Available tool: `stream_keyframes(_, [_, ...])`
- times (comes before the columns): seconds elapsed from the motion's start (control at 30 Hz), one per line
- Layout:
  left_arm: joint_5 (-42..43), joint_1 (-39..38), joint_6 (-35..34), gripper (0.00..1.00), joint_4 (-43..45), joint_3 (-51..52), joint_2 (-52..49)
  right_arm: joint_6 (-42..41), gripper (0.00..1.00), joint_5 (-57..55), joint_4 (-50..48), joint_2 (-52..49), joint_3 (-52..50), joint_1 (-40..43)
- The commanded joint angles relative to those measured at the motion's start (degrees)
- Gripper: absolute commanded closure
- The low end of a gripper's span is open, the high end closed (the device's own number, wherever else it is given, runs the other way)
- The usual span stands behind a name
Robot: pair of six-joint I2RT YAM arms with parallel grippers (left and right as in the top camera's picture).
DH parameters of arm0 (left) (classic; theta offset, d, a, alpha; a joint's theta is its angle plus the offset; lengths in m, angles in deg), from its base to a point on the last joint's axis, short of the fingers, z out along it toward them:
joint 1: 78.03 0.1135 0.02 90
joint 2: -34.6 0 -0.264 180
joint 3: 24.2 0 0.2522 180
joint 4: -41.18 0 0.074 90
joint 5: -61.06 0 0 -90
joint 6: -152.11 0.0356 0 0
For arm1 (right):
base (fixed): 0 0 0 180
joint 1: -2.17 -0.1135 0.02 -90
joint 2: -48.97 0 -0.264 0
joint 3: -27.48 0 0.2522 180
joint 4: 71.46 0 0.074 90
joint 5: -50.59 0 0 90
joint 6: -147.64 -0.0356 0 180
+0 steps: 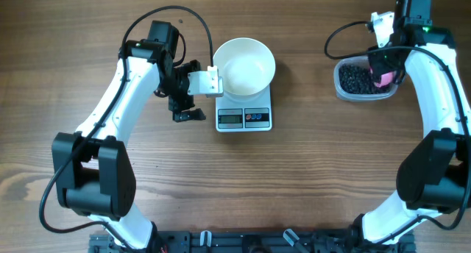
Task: Scoop item into bowl and weigh 150g on scale
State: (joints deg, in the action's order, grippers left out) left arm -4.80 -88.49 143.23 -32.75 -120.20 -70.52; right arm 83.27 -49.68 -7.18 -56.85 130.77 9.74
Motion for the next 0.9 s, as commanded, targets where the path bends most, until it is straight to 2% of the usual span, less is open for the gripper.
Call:
stream_keyframes(0.0, [1.6,-0.2,-0.4,0.0,0.0,-0.2,-0.2,1.6,0.96,-5.2,-0.4,-1.2,1.8,0.5])
stream_keyframes(0.4, [1.6,-0.2,-0.4,0.0,0.0,-0.2,-0.2,1.4,0.96,-5.2,0.2,-0.5,4.3,-1.2])
stream_keyframes(0.57, [1.6,-0.2,-0.4,0.0,0.0,-0.2,-0.2,3.5,0.96,-11.6,0.4,-0.5,4.3,-4.3])
stream_keyframes(0.87, [1.6,-0.2,-0.4,0.0,0.0,-0.2,-0.2,-3.4,0.96,-10.3,1.2,-0.7,-0.1,-4.3])
